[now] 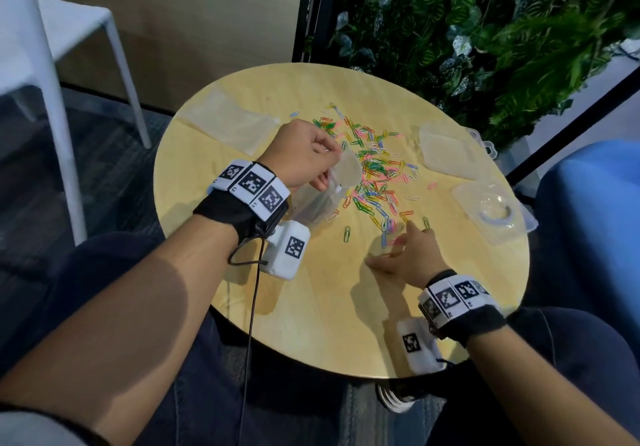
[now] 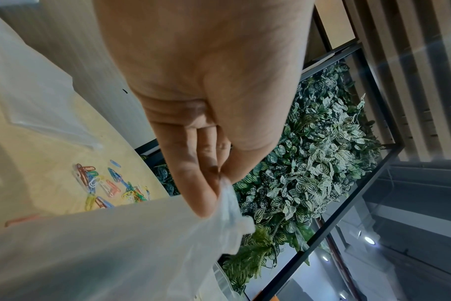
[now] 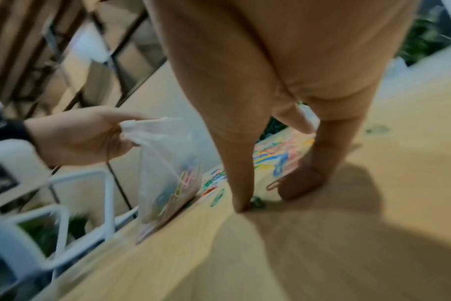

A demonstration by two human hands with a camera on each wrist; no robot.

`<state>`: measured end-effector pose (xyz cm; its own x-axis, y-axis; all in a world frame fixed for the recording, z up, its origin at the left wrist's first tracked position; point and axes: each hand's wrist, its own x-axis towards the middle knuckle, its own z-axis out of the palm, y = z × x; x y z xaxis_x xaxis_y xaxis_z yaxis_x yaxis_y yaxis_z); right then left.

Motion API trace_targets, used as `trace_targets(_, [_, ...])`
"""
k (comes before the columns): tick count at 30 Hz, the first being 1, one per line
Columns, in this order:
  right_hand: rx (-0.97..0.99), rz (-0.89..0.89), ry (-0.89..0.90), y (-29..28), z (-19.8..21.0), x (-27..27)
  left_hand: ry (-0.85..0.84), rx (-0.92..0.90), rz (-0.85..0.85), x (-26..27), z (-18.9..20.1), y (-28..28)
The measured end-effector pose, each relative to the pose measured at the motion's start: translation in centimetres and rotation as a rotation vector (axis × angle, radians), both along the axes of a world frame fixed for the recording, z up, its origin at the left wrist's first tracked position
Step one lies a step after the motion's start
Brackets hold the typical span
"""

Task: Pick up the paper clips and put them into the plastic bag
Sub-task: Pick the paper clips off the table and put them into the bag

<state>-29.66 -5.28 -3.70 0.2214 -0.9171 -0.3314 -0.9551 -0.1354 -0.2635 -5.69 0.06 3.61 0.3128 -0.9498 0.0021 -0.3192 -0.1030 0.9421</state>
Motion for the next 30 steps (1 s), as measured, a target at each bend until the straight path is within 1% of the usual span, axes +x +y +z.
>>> trace_targets(6, [-0.119,-0.037,-0.187,-3.7,-0.8,2.3,0.006,0.009,-0.003,0.3,0.0,0.0])
trace_targets(8, [-0.155,-0.003,-0.148,-4.8,-0.8,3.4,0.005,0.012,-0.005,0.5,0.0,0.0])
trace_targets(12, [-0.210,0.146,-0.049,-6.3,-0.5,5.7,-0.001,0.024,-0.016,0.7,0.0,-0.1])
trace_targets(15, [-0.282,0.266,0.015,-7.1,-0.3,6.7,0.001,0.035,-0.023,0.9,0.0,-0.3])
trace_targets(17, [-0.294,0.307,0.079,-7.2,-0.3,6.9,0.005,0.044,-0.026,1.0,-0.1,-0.4])
trace_targets(20, [-0.286,0.309,0.086,-7.5,0.1,6.1,0.017,0.067,-0.038,0.8,-0.2,-0.6])
trace_targets(21, [-0.274,0.298,0.066,-7.7,0.4,5.8,0.018,0.074,-0.045,0.6,-0.2,-0.6])
trace_targets(22, [-0.240,0.251,0.027,-7.8,0.7,5.4,0.017,0.079,-0.052,0.5,-0.2,-0.6])
trace_targets(23, [-0.201,0.179,-0.067,-8.0,1.0,4.8,0.018,0.082,-0.058,0.4,-0.3,-0.6])
trace_targets(24, [-0.109,0.041,-0.224,-8.1,1.2,4.3,0.023,0.083,-0.062,0.3,-0.4,-0.6])
trace_targets(25, [0.052,-0.146,-0.452,-8.0,1.5,3.8,0.030,0.085,-0.062,0.3,-0.4,-0.6])
trace_targets(26, [0.265,-0.318,-0.683,-7.8,1.9,3.5,0.037,0.086,-0.062,0.3,-0.5,-0.6])
trace_targets(27, [0.442,-0.421,-0.885,-7.6,2.1,3.1,0.043,0.089,-0.061,0.3,-0.5,-0.6])
trace_targets(29, [0.617,-0.451,-1.097,-7.6,3.0,3.0,0.045,0.097,-0.060,0.2,-0.6,-0.7])
trace_targets(30, [0.650,-0.426,-1.165,-7.5,3.6,3.2,0.044,0.100,-0.060,0.2,-0.6,-0.7])
